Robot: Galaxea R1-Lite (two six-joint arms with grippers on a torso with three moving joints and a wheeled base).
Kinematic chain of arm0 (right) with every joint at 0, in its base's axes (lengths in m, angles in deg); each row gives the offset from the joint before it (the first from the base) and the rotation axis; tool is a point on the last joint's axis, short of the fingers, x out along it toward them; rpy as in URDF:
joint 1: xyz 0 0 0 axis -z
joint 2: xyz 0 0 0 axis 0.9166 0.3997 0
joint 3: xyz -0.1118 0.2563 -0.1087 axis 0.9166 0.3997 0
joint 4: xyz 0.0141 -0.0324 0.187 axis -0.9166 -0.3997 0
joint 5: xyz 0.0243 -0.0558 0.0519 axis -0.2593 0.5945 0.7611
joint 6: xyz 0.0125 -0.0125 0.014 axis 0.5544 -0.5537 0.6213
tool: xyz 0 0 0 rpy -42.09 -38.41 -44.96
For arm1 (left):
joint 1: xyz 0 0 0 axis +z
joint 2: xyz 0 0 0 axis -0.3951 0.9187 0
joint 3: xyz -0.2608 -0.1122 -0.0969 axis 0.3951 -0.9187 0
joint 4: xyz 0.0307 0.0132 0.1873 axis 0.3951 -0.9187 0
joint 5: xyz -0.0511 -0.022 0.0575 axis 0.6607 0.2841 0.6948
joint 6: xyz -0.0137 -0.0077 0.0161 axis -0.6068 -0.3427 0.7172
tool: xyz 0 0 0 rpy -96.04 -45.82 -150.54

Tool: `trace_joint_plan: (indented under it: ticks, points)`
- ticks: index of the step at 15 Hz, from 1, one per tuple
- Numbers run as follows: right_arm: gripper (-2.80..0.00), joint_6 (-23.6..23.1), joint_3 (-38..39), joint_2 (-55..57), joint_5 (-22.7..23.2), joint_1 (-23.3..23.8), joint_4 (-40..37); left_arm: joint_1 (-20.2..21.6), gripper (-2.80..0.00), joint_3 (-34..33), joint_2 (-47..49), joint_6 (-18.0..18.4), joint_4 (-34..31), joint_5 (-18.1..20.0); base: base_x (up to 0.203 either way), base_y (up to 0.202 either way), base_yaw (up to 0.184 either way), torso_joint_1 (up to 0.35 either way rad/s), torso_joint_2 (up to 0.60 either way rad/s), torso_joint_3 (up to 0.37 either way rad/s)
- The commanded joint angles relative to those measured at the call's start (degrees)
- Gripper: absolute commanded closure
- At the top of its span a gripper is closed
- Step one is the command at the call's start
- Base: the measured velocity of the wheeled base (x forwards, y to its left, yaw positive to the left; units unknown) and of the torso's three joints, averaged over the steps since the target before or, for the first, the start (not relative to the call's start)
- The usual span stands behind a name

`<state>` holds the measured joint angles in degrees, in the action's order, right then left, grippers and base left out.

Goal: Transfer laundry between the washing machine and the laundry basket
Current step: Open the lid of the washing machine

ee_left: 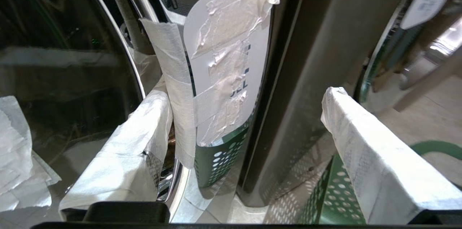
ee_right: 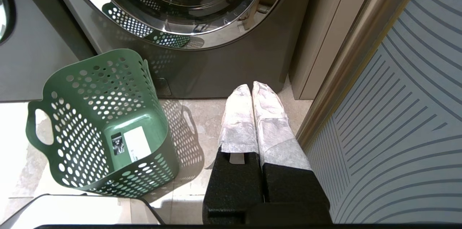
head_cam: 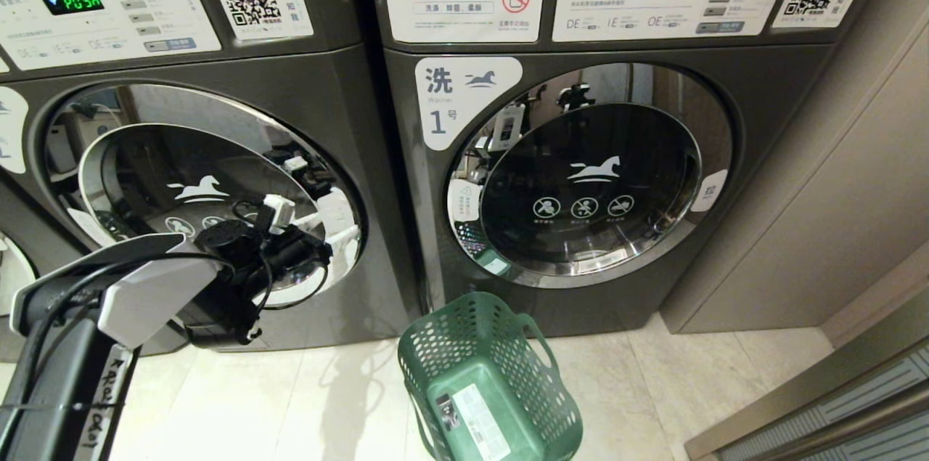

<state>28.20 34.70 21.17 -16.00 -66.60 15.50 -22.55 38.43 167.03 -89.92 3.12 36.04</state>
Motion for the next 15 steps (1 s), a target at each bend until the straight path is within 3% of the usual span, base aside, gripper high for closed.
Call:
trace_joint_plan:
  ticks: [1, 9, 12, 15]
  points:
    - [0.00, 0.0, 0.0, 0.1, 0.0, 0.0, 0.0, 0.2, -2.80, 0.1, 0.3, -0.1, 0.5, 2.5, 0.000, 0.000, 0.000, 0.000, 0.00, 0.000]
    - [0.00, 0.0, 0.0, 0.1, 0.0, 0.0, 0.0, 1.0, -2.80, -3.3, -1.9, -0.4, 1.3, 4.6, 0.000, 0.000, 0.000, 0.000, 0.00, 0.000]
    - [0.00, 0.0, 0.0, 0.1, 0.0, 0.0, 0.0, 4.1, -2.80, -13.2, -6.7, -0.2, 4.6, 4.4, 0.000, 0.000, 0.000, 0.000, 0.00, 0.000]
    - [0.00, 0.0, 0.0, 0.1, 0.0, 0.0, 0.0, 10.0, -2.80, -29.2, -15.4, 0.1, 6.4, 4.1, 0.000, 0.000, 0.000, 0.000, 0.00, 0.000]
